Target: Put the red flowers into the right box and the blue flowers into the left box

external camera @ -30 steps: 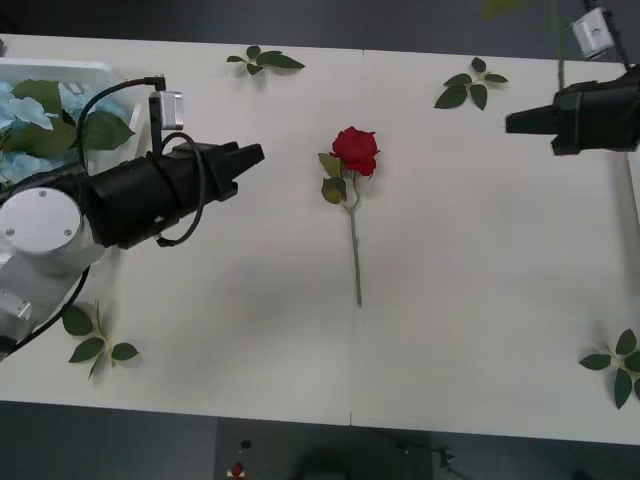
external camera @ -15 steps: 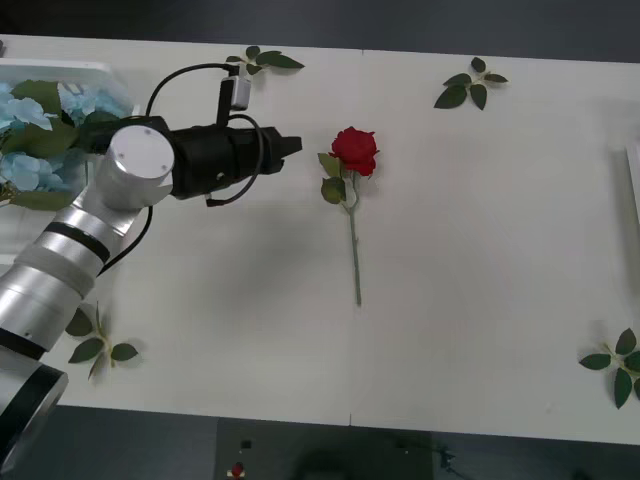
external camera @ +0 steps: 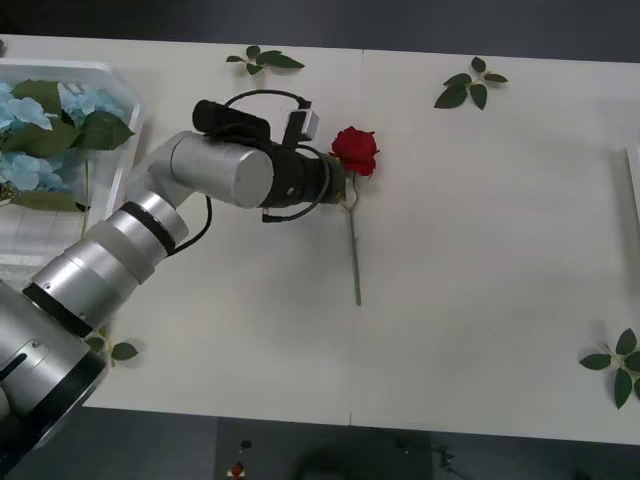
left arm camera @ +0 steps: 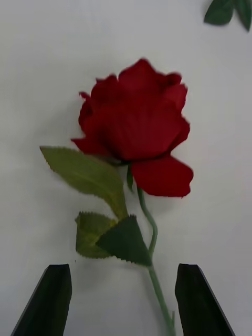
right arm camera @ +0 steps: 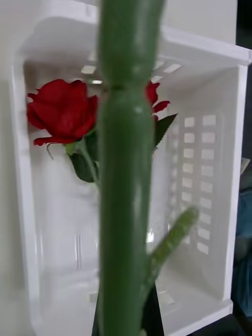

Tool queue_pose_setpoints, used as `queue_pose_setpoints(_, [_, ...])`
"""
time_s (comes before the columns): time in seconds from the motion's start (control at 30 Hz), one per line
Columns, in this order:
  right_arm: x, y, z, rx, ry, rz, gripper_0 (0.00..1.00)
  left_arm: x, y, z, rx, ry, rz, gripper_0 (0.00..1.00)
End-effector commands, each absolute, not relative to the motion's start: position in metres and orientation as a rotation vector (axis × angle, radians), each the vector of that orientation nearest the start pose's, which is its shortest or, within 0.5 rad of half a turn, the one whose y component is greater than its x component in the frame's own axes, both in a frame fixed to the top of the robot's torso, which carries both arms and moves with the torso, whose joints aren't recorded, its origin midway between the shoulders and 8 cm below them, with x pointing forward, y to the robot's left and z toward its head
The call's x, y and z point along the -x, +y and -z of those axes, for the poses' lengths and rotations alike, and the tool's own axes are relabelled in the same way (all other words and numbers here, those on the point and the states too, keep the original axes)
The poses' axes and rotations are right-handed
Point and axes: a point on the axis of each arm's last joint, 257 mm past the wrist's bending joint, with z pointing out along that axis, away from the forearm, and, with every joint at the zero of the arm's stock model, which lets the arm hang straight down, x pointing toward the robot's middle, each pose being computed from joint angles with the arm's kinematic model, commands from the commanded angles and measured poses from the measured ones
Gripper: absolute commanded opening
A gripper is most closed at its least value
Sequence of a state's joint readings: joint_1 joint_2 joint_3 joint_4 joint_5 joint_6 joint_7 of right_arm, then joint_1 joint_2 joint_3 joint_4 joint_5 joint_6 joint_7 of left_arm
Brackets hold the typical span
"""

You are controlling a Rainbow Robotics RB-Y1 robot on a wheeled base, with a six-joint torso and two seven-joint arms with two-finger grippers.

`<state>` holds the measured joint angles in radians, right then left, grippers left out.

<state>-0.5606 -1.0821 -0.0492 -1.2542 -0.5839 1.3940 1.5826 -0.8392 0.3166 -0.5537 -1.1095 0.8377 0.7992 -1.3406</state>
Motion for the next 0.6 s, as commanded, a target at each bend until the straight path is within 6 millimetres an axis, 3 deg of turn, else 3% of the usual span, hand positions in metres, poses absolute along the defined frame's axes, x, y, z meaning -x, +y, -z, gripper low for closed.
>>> queue_pose_setpoints(0.03, [-0.497, -0.632, 0.088, -0.236, 2.469, 0.626, 0.00, -0.609, -0.022, 0.204, -0.338, 2.283, 0.546, 0.56])
queue_pose_setpoints(0.3, [-0.487, -0.642, 0.093, -0.246, 2.491, 0.668, 0.00, -0.615, -0.027, 0.198, -0.223, 2.314, 0.425, 0.56])
queue_pose_setpoints(0.53, [-0.485, -0.644, 0.098, -0.224, 2.505, 0.682, 0.00, -0.607, -0.042, 0.201, -0.194, 2.325, 0.317, 0.59])
queue_pose_setpoints(0.57, [-0.485, -0.644, 0.097, -0.224, 2.504, 0.682, 0.07, -0.605, -0.043, 0.203, -0.199, 2.327, 0.303, 0.64])
queue_pose_setpoints(0.6, [-0.485, -0.644, 0.098, -0.221, 2.505, 0.680, 0.34, -0.604, -0.043, 0.204, -0.205, 2.330, 0.287, 0.68])
